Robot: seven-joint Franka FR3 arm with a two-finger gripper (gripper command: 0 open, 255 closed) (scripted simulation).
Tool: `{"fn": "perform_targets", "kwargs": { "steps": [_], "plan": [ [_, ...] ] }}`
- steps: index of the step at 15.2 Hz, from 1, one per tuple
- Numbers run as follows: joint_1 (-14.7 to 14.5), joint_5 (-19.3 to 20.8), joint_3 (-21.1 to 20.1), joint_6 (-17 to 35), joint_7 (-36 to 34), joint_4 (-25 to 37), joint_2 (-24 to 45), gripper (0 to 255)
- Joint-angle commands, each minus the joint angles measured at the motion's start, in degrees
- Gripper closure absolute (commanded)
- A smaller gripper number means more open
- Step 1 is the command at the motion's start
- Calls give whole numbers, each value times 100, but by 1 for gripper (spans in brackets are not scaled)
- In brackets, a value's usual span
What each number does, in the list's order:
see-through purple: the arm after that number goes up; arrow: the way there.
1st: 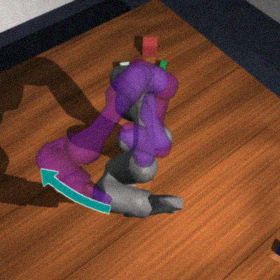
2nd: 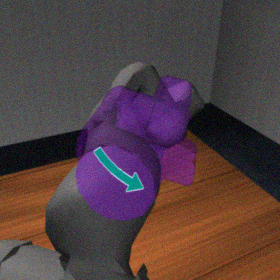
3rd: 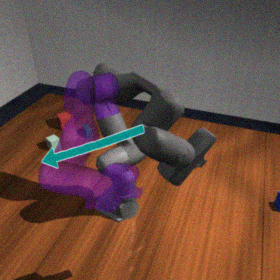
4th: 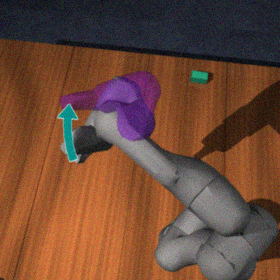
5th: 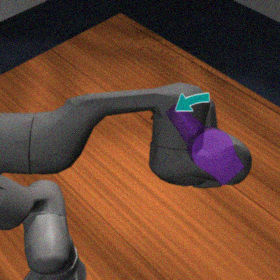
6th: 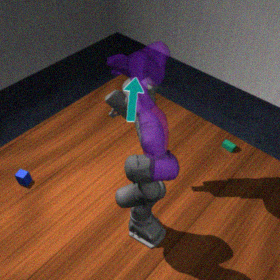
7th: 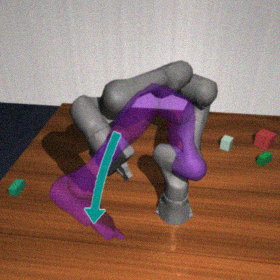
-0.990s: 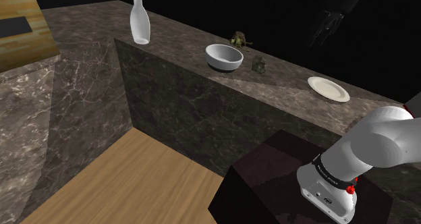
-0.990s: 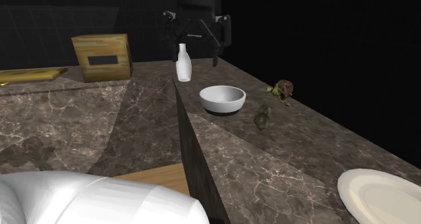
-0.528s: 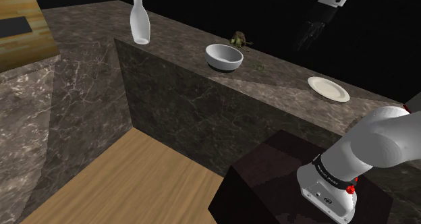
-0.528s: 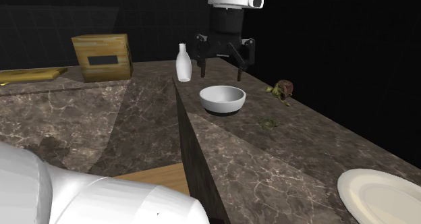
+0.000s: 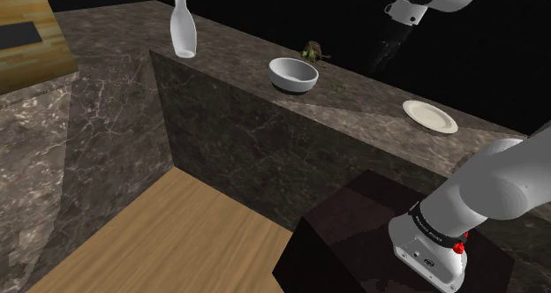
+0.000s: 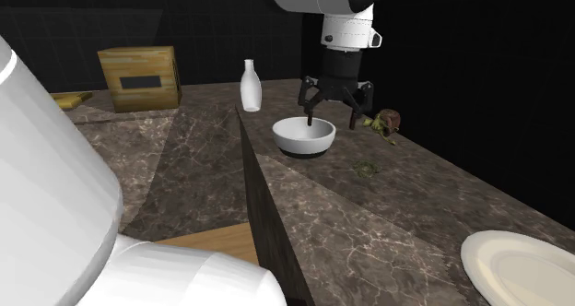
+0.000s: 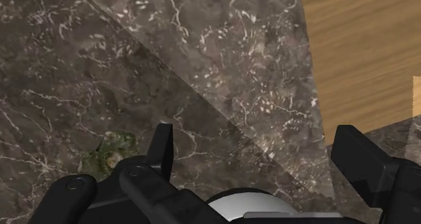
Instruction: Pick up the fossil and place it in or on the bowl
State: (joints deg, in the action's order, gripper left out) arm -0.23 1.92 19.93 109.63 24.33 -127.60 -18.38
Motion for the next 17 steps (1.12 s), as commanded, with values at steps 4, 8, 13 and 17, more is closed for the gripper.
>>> {"fn": "perform_targets", "kwargs": {
  "steps": [4, 8, 13, 17],
  "plan": [
    [-42, -354, 347, 478, 757, 537, 1092, 0],
    [11, -796, 512, 719, 1393, 1126, 2043, 0],
    [238, -1368, 519, 824, 2087, 2013, 3206, 0],
    [252, -1449, 477, 1093, 2139, 1853, 3329, 0]
  ]
}}
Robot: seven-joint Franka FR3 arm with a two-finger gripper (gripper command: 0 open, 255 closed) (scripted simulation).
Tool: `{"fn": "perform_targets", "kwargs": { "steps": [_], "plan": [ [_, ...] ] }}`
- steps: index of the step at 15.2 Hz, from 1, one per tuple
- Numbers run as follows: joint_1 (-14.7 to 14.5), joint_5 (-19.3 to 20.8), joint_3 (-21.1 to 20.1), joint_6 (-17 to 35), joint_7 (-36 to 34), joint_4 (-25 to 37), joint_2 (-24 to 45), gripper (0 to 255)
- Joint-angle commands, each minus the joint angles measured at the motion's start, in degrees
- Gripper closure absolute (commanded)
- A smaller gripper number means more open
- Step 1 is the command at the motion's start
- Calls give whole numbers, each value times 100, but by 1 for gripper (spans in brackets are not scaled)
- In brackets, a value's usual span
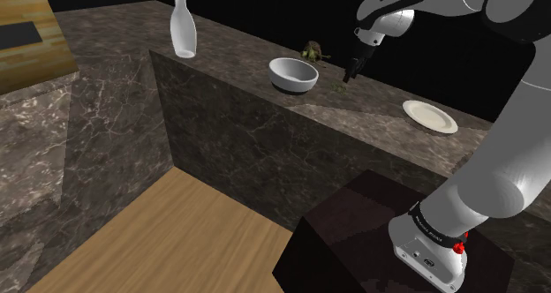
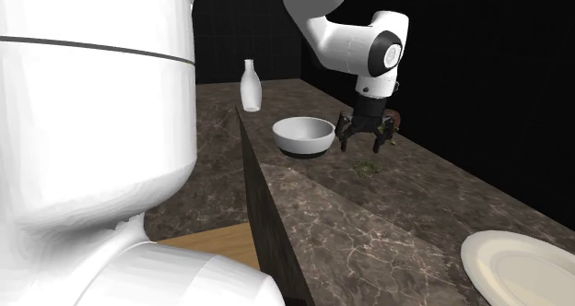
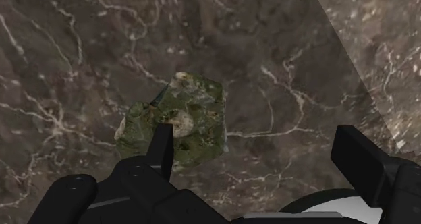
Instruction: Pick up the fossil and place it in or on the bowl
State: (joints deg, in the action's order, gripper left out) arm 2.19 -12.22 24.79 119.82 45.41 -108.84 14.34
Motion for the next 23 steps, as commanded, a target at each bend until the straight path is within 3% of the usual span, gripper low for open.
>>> {"fn": "perform_targets", "kwargs": {
  "steps": [1, 11, 12, 21, 22, 23],
  "plan": [
    [12, -58, -18, 141, 46, -60, 90, 0],
    [18, -119, -43, 310, 86, -148, 181, 0],
    [18, -119, -43, 310, 86, -149, 181, 255],
    [18, -119, -43, 310, 86, -148, 181, 255],
    [18, -119, -43, 310, 86, -148, 181, 0],
    [129, -379, -29, 885, 369, -608, -43, 0]
  ]
}}
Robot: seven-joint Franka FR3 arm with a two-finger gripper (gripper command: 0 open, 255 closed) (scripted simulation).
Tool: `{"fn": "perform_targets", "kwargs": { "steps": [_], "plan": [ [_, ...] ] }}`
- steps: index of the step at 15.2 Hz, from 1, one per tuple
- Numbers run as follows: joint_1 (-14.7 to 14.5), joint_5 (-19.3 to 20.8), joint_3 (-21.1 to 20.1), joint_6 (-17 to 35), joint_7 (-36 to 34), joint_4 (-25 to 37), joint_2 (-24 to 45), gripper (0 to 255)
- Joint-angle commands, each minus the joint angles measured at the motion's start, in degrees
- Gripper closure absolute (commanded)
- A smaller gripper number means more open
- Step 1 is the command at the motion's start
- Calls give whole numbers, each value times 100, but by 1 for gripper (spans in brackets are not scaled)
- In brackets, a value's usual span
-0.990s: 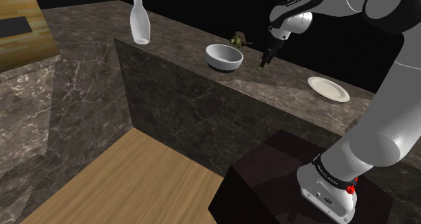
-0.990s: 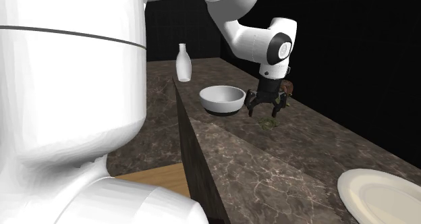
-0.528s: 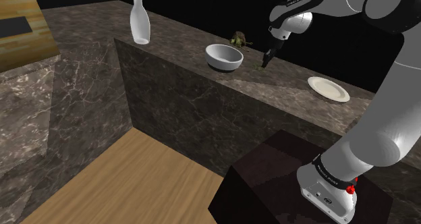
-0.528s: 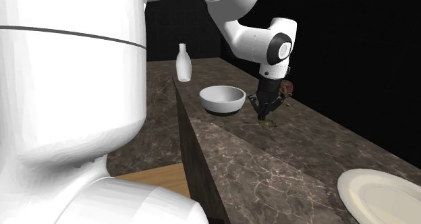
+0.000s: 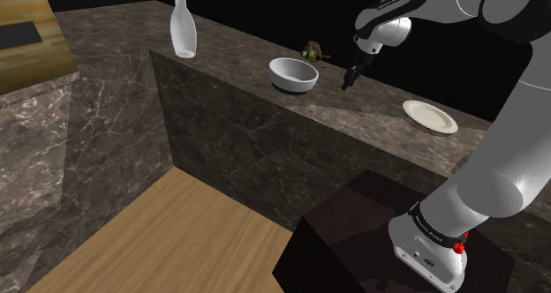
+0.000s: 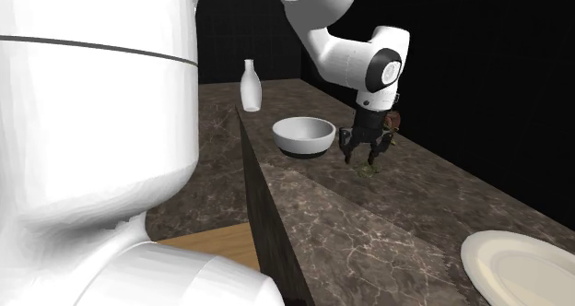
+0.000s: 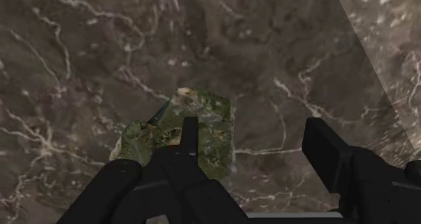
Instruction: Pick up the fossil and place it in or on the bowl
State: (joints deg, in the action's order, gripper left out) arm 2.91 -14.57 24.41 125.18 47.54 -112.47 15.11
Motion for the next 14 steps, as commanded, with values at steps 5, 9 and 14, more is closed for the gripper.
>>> {"fn": "perform_targets", "kwargs": {
  "steps": [5, 9, 14],
  "plan": [
    [413, -1245, -105, 1657, 1232, -1113, -327, 0],
    [449, -1497, -209, 1851, 1398, -1079, -55, 0],
    [467, -1596, -255, 1925, 1464, -1060, 53, 0]
  ]
}}
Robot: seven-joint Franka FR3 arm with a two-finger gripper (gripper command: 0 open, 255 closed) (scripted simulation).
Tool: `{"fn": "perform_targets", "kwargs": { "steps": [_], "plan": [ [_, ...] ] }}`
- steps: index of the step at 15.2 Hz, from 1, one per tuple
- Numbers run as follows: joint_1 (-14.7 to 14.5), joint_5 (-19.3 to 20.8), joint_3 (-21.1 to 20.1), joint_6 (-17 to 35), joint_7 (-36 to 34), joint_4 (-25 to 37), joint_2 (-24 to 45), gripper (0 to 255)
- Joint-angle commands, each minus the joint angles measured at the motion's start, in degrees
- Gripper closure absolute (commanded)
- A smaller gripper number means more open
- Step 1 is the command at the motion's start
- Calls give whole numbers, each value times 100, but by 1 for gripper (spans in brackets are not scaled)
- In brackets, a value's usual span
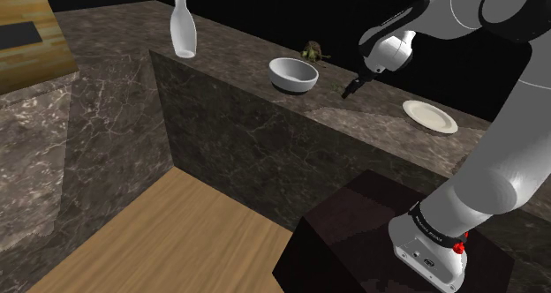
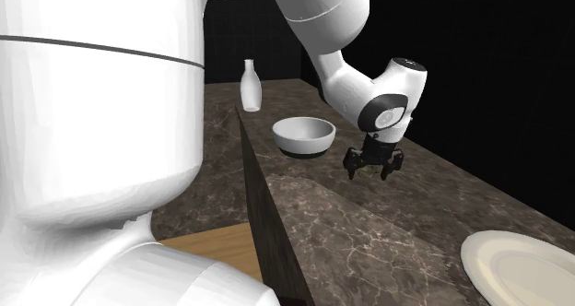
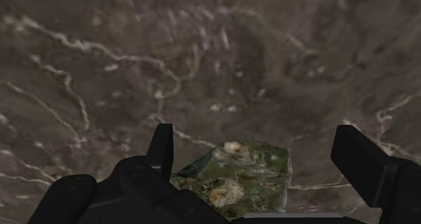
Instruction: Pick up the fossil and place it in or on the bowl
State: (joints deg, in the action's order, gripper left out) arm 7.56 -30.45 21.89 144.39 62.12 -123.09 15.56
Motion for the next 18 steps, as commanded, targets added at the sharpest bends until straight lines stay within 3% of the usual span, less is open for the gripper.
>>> {"fn": "perform_targets", "kwargs": {
  "steps": [1, 4, 5, 14, 18],
  "plan": [
    [2, -8, -3, 5, 6, 2, 8, 0],
    [2, -7, -3, 4, 5, 2, 7, 0],
    [2, -7, -3, 4, 5, 2, 7, 255],
    [2, -8, -3, 5, 6, 2, 8, 255],
    [-63, 245, 95, -208, -211, 37, -218, 255]
  ]
}}
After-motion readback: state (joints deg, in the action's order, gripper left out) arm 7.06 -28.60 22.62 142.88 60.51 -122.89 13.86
